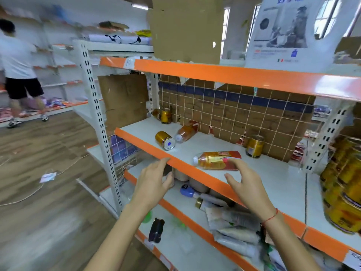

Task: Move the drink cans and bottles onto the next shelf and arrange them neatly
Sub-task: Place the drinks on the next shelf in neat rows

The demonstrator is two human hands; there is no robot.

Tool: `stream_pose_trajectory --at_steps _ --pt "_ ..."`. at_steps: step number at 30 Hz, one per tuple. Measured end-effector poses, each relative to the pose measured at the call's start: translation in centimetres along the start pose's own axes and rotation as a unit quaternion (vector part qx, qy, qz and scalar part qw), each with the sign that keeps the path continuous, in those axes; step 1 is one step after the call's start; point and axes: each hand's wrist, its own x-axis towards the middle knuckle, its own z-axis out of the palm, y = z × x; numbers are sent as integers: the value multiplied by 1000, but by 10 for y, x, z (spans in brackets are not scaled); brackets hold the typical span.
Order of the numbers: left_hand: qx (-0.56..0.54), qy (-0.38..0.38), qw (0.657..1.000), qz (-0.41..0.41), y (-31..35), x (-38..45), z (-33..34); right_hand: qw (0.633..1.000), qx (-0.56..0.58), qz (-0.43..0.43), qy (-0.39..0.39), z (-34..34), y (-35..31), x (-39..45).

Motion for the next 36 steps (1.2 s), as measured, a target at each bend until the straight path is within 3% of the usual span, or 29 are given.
stream_pose_trajectory --at_steps 13,22,30,36 --pt "-44 -6 998 -32 -24 48 34 999 0 29 -32 22 34 38" --pt "-95 -44 994 5 -51 88 47 995 -15 93 31 29 29 45" --pt "-125 -110 983 76 -110 125 44 984 -12 154 85 78 -2 71" --pt "-161 -113 973 120 -133 156 43 964 -18 228 134 81 -11 88"
